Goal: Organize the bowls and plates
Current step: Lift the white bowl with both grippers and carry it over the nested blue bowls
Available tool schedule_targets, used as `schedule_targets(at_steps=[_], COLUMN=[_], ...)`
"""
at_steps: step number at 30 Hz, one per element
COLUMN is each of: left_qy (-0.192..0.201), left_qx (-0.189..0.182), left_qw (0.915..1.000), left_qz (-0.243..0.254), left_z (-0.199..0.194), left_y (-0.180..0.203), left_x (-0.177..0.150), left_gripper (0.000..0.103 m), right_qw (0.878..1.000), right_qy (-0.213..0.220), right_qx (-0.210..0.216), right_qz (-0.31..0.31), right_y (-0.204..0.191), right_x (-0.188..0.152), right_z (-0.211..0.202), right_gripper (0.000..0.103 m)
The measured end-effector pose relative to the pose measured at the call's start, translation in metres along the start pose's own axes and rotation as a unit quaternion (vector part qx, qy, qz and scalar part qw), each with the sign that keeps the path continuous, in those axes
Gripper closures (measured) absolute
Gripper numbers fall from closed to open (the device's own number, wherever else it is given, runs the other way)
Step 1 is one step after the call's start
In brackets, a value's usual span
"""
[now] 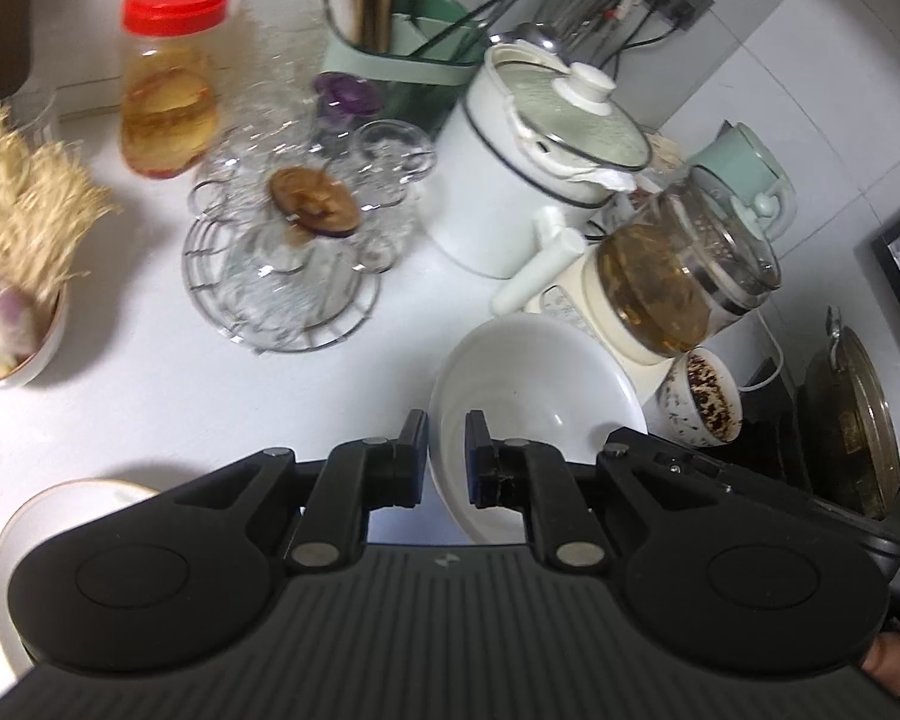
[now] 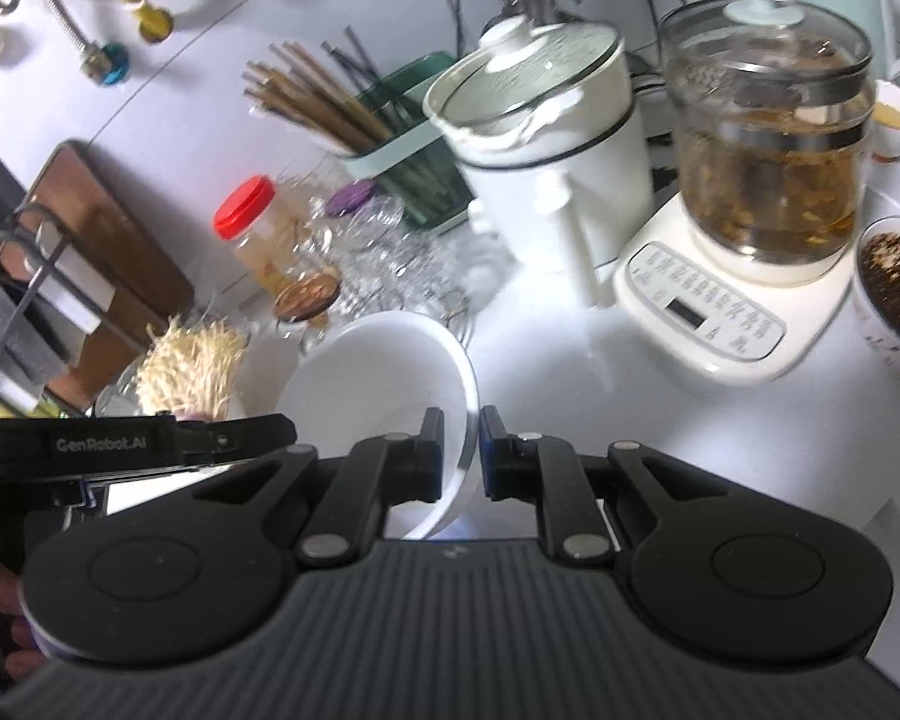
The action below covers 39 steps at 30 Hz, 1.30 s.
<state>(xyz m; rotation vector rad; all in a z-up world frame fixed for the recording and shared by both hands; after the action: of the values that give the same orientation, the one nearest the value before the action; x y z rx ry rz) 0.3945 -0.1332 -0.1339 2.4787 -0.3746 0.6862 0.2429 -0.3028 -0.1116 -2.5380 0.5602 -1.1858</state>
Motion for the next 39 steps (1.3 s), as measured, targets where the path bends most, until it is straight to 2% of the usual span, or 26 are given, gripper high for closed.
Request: schedule_targets(at_steps=[6,10,17,29,32,34,35,39], left_qy=[-0.023,-0.042,-0.081,-0.079,-0.076,-0.07,-0.067,-0.065], left_qx=[0.011,0.021,0.026,0.034,0.037,0.039,0.039,0.037], left_qw=[0.9994,0.9987,0.9952,0.9959,0.9956,0.9961,0.9964,0.9966], left_qz=[-0.022,-0.017,-0.047,-0.03,-0.039,-0.037,-0.036,-0.036], left_z=[0.005,0.014,0.029,0.032,0.029,0.027,0.026,0.026], left_y=[-0.027,-0.038,-0.054,-0.054,-0.059,-0.06,-0.06,-0.063], left_x=[-0.016,-0.03,-0.053,-0.055,-0.055,-0.054,-0.053,-0.052], left_gripper=[0.089,0.089,0.089,0.089,0.074,0.062,0.06,0.054], right_qw=[1.0,0.999,0.998,0.998,0.998,0.998,0.998,0.997], right_qy=[-0.02,-0.036,-0.052,-0.049,-0.051,-0.05,-0.049,-0.057], right_qx=[0.002,-0.014,-0.031,-0.028,-0.027,-0.031,-0.029,-0.025], right_qz=[-0.005,-0.009,-0.016,0.003,0.002,0.009,0.015,0.041], right_y=[-0.013,-0.014,-0.011,-0.008,-0.009,-0.007,-0.005,0.003], right_x=[-0.017,-0.036,-0.059,-0.061,-0.06,-0.06,-0.059,-0.064], right_z=[0.014,0.025,0.038,0.039,0.041,0.042,0.042,0.049], right_gripper=[0.088,0.088,0.087,0.086,0.084,0.072,0.062,0.06])
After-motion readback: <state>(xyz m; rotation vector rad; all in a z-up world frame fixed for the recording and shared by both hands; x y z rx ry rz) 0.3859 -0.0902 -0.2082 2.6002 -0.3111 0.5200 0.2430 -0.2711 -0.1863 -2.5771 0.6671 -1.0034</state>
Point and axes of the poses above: each gripper's, at about its wrist camera, not at the fingertips, and z roughly the way its jaws point, y to its right, x to its top, the point moved 6 cm from there along z, roughly the way its jaws point, and after that the axes turned 3 degrees about y, right-handed, at the moved point
